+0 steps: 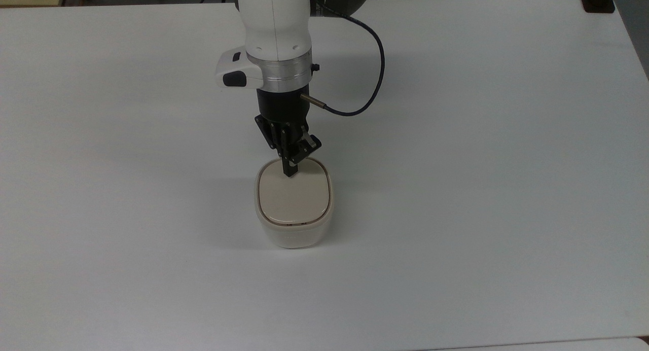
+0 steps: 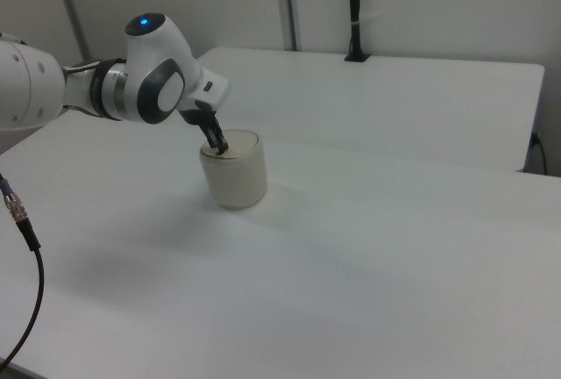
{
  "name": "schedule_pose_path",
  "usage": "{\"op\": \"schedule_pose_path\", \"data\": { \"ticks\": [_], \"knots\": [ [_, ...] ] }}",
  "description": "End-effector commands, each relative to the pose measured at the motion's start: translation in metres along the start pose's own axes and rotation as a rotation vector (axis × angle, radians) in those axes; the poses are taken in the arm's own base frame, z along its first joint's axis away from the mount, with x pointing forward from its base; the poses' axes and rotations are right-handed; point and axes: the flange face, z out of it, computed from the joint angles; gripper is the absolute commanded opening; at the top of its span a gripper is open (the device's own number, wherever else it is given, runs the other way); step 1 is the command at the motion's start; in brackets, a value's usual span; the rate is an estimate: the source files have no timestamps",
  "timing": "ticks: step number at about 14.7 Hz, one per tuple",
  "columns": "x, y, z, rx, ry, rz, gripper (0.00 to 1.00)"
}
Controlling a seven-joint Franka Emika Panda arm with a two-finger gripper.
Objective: Close the trash bin
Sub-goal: 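Push the raised lid down onto the bin rim with the gripper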
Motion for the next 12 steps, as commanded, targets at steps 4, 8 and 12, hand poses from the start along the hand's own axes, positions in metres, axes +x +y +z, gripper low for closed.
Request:
{"op": "schedule_pose_path", "data": {
  "ticks": [4,8,12],
  "knots": [
    [-0.011,0.010,0.009,-0.048,-0.021,-0.036,0.00],
    [-0.013,0.010,0.017,-0.060,-0.024,-0.048,0.00],
    [-0.005,0.009,0.003,-0.047,-0.009,-0.036,0.00]
  ]
}}
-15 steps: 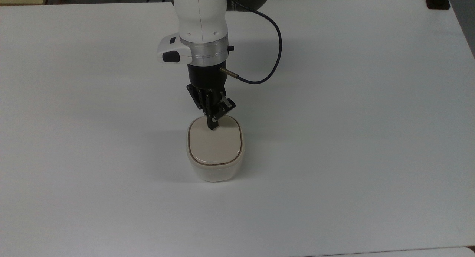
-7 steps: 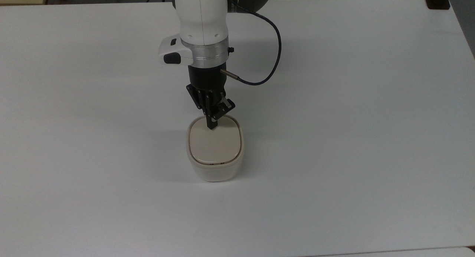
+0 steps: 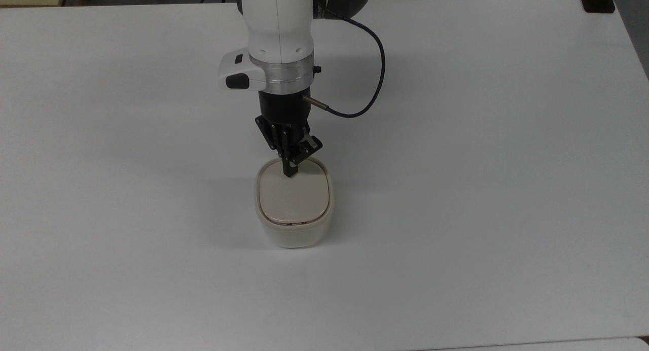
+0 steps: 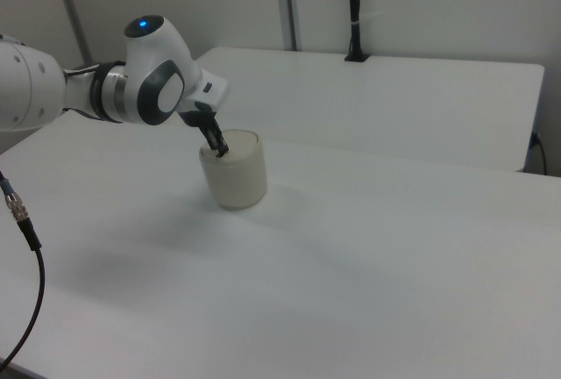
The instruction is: Close the trash bin
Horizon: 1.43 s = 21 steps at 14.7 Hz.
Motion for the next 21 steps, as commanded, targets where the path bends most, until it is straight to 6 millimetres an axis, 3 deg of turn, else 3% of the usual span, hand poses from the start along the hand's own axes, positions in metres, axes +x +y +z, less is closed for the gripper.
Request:
{"op": "schedule_pose_path", "data": {
  "ticks": [1,6,10,13,15,17,18,21],
  "knots": [
    [0.003,0.011,-0.011,-0.028,-0.007,-0.004,0.00],
    [0.015,0.004,-0.079,-0.051,-0.025,-0.002,0.00],
    [0.007,0.012,-0.136,-0.087,-0.070,-0.098,0.05],
    [-0.004,0.023,-0.177,-0.118,-0.118,-0.184,0.26],
    [-0.012,0.029,-0.197,-0.134,-0.155,-0.197,0.62],
    [-0.023,0.035,-0.216,-0.150,-0.180,-0.199,0.91],
    [-0.026,0.038,-0.221,-0.156,-0.189,-0.199,0.99],
    [-0.031,0.046,-0.227,-0.178,-0.244,-0.239,1.00]
  ]
}}
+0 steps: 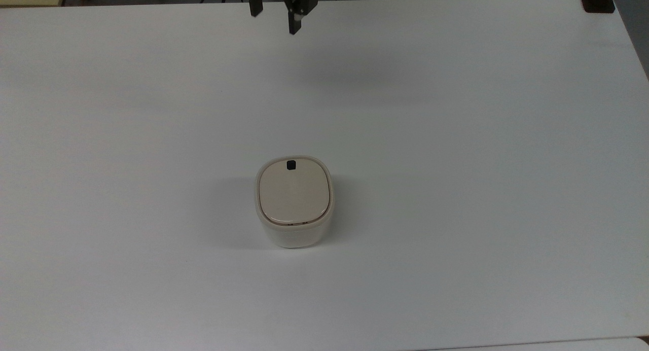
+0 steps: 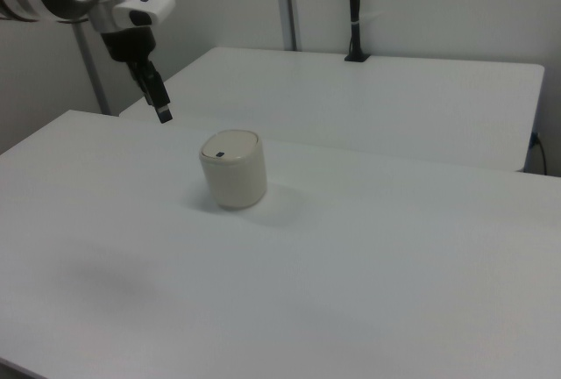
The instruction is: Close the trash bin
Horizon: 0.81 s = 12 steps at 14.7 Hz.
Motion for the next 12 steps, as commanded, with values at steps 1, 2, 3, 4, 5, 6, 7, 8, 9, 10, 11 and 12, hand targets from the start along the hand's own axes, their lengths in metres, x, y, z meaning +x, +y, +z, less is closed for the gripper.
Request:
{"op": "schedule_pose_path", "data": {
  "ticks": [1,2,3,4,5,6,7,8,9,10,11,12],
  "knots": [
    [-0.016,0.014,-0.007,-0.004,-0.054,-0.105,1.00],
    [-0.014,0.019,-0.010,-0.003,-0.051,-0.139,1.00],
    [-0.010,0.025,-0.010,-0.003,-0.050,-0.167,1.00],
    [-0.008,0.026,-0.011,-0.002,-0.048,-0.205,1.00],
    [-0.005,0.030,-0.011,-0.001,-0.046,-0.249,1.00],
    [-0.001,0.035,-0.011,-0.002,-0.044,-0.302,1.00],
    [0.003,0.038,-0.010,-0.002,-0.045,-0.362,1.00],
    [0.004,0.039,-0.009,-0.001,-0.045,-0.411,1.00],
    [0.005,0.039,-0.009,-0.006,-0.043,-0.449,1.00],
    [0.011,0.043,-0.011,-0.009,-0.035,-0.462,1.00],
    [0.016,0.042,-0.012,-0.011,-0.031,-0.477,1.00],
    [0.022,0.038,-0.012,-0.011,-0.025,-0.483,1.00]
  ]
}}
